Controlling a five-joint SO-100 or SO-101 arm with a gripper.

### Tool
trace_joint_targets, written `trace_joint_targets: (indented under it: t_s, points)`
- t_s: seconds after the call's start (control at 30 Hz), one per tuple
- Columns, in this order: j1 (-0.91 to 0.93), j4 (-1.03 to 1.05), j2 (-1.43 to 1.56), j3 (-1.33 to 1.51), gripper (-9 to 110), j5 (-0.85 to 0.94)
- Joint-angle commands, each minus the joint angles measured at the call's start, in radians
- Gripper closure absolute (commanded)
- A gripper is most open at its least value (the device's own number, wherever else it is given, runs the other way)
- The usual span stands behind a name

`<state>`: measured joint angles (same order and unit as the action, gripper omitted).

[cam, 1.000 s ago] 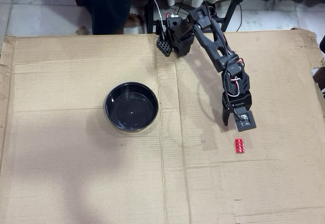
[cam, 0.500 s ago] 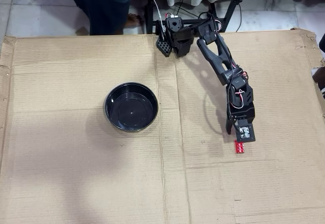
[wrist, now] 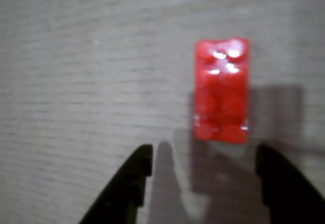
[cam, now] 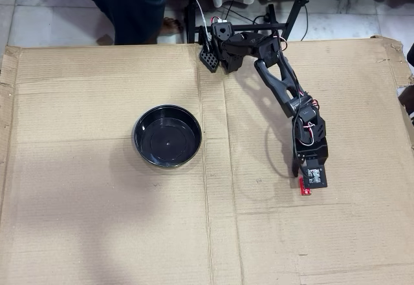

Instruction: Grasp a lego block and put it in the bin.

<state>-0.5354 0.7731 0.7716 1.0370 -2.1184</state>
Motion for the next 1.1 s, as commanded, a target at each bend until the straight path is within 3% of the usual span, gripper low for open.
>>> trace_joint_targets:
  t_s: [0.0, 0.4, 0.9, 1.07]
  points:
    - [0.000, -0.015, -0.009, -0.101, 78, -0.008]
    - [0.012, -0.017, -0.206, -0.365, 78, 0.000]
    - [0.009, -0.017, -0.288, -0.379, 78, 0.002]
    - [0.005, -0.017, -0.341, -0.379, 87, 0.003]
